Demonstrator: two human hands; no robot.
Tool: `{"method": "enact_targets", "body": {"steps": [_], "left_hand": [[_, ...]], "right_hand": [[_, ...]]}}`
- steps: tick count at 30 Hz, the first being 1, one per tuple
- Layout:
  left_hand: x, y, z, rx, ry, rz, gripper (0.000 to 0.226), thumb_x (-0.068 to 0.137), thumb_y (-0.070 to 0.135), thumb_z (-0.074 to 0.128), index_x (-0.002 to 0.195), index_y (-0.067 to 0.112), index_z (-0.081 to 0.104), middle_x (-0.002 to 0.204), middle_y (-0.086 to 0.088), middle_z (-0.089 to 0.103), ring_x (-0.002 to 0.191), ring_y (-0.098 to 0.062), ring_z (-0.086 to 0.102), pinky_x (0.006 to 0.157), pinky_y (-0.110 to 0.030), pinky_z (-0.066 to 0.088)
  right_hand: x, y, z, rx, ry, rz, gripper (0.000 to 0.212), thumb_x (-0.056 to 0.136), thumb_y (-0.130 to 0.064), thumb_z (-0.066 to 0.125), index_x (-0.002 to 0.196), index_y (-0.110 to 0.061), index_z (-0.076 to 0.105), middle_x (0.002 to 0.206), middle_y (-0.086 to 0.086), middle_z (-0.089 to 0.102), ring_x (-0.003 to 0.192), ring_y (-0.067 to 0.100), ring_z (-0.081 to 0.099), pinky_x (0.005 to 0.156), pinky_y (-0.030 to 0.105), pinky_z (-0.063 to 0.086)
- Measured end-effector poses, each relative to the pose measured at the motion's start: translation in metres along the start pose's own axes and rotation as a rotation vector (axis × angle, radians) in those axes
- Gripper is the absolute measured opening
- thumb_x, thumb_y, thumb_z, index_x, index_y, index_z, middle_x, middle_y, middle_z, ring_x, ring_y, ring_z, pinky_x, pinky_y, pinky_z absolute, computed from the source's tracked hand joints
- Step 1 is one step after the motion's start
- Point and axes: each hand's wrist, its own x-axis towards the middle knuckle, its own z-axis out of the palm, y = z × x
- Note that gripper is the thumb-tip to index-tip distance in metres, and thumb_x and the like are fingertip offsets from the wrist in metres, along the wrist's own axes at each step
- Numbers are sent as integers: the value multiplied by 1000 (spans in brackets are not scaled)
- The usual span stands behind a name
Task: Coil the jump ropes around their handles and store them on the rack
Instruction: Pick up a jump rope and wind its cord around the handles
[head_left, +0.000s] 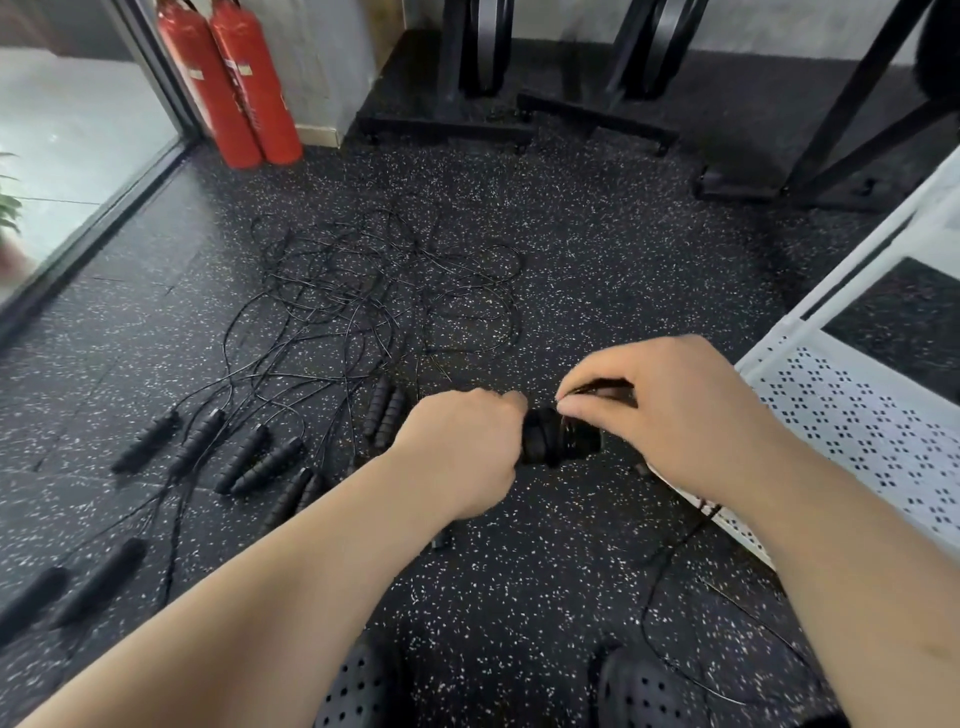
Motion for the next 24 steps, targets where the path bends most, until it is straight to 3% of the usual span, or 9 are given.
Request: {"method": "enact_targets", "body": {"steps": [3, 7, 9, 12, 16, 20, 24], "left_hand": [[-2, 5, -4, 8, 14, 157, 26, 95, 32, 64, 115, 25, 49, 110, 2, 65, 96, -29, 66, 78, -42, 53], [-4, 5, -12, -15, 81, 289, 30, 92, 37, 66, 112, 28, 46, 110, 9, 62, 98, -23, 66, 83, -42, 55], [-4, 4, -14, -19, 124, 332, 34, 92, 38, 67, 115, 28, 45, 113, 9, 61, 101, -22, 65, 85, -41, 54], [-1, 0, -18, -20, 181, 351, 37, 92, 40, 68, 118, 28, 45, 115, 10, 60, 103, -21, 63, 84, -39, 53], [-2, -1, -20, -69, 260, 412, 38, 88, 37, 73, 115, 26, 49, 109, 9, 60, 98, -21, 64, 81, -41, 55], [-4, -4, -20, -182, 359, 462, 43, 76, 29, 80, 112, 24, 56, 100, 10, 64, 88, -21, 65, 71, -39, 56], [-7, -6, -27, -333, 425, 315, 39, 79, 29, 78, 114, 30, 59, 99, 16, 63, 88, -17, 64, 73, -36, 52]], "right_hand": [[6, 14, -7, 185, -91, 85, 8, 84, -44, 88, 87, -44, 80, 82, -21, 76, 81, 0, 70, 83, 37, 60], [8, 27, -16, 454, -198, 145, 10, 83, -30, 90, 90, -28, 84, 91, -5, 81, 91, 16, 77, 97, 46, 60], [7, 31, -19, 530, -224, 169, 13, 81, -31, 90, 90, -23, 84, 92, 0, 81, 93, 20, 77, 95, 44, 59], [7, 33, -23, 630, -188, 198, 19, 76, -33, 89, 88, -20, 83, 91, 2, 81, 86, 11, 74, 88, 30, 53], [10, 35, -17, 672, -203, 228, 28, 73, -41, 89, 90, -20, 83, 97, 12, 78, 87, 14, 69, 94, 37, 55], [14, 38, -9, 791, -256, 271, 35, 77, -45, 85, 90, -13, 78, 83, 6, 72, 75, 16, 63, 76, 30, 51], [17, 31, 2, 997, -260, 312, 30, 94, -38, 75, 81, -12, 69, 75, 6, 60, 68, 19, 49, 63, 31, 41]]}}
